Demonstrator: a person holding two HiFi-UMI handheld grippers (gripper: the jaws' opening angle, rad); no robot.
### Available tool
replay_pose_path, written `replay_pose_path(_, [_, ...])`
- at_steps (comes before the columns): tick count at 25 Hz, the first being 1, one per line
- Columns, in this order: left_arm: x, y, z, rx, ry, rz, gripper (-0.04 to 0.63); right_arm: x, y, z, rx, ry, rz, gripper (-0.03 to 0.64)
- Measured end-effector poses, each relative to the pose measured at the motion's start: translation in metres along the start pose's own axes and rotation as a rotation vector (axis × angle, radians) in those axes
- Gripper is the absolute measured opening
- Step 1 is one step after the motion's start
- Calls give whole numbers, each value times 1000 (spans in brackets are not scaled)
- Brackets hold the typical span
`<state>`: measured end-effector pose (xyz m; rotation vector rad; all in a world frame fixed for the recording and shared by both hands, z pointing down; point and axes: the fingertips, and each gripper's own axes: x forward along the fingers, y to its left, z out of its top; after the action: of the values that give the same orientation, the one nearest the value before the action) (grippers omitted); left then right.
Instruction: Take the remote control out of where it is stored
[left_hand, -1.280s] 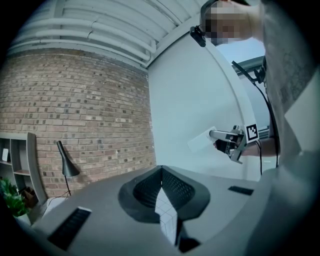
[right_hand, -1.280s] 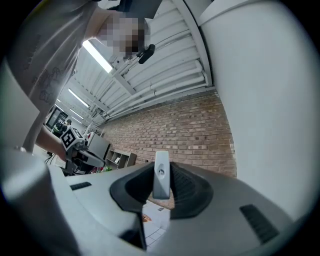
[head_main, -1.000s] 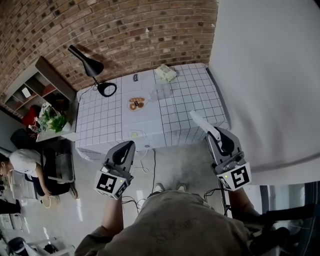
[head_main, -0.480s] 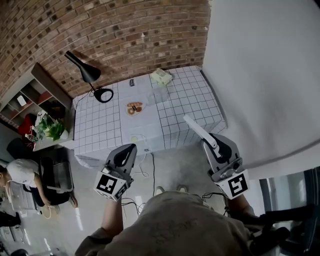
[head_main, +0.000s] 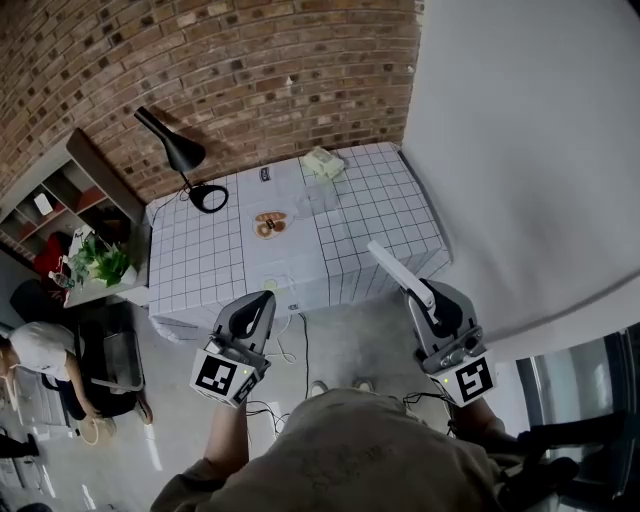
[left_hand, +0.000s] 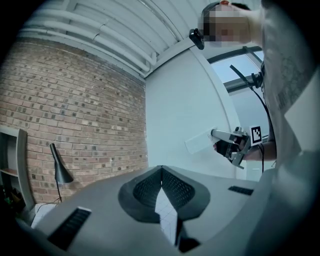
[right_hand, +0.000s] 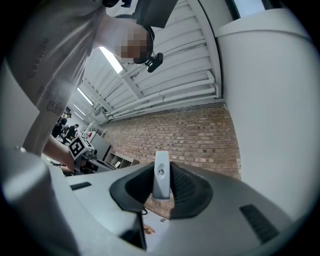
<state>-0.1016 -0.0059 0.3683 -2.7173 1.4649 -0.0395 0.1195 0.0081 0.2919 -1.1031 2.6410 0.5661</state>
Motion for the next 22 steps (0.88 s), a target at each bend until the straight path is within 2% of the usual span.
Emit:
replay_pose_path(3, [-6,0,1,-4,-10,9,5,-2,2,0,-13,2,-5,83])
replay_pose_path(7, [-15,4,-15,-24,37,17,5,-6,6,-2,-14,0,-15,83])
replay_pose_path(13, [-19,3,-19,-35,48,6,5,-7,7,-8,-1,18,-23,83])
replay_pose_path(22, [-25,-1,-23,-54,69,1,5,-5,19,-13,-11,36,3,83])
